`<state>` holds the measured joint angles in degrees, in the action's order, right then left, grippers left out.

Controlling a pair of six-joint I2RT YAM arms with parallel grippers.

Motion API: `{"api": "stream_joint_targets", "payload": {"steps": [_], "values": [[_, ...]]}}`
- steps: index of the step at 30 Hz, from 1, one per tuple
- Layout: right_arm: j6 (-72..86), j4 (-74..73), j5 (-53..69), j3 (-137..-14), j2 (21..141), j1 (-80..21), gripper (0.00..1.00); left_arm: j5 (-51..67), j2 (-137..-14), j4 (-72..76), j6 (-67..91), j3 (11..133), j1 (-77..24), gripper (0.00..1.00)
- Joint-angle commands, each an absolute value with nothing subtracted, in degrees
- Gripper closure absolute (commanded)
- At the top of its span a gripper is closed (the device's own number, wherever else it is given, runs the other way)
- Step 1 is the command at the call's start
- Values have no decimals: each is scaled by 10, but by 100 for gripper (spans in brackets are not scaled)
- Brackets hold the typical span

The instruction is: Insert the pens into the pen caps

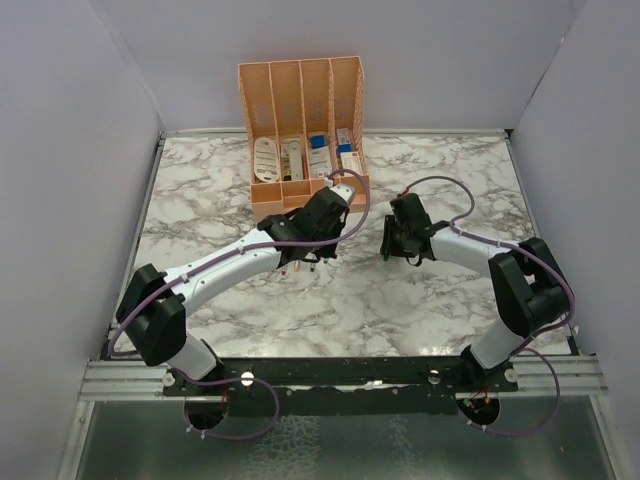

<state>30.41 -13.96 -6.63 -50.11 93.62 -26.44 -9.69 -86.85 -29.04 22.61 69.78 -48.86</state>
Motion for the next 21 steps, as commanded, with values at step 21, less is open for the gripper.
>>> {"api": "stream_joint_targets", "payload": {"steps": [21], "values": [[313,-258,-166,-560,1036,-321,96,-111,-850,-262,229,691,-490,100]]}}
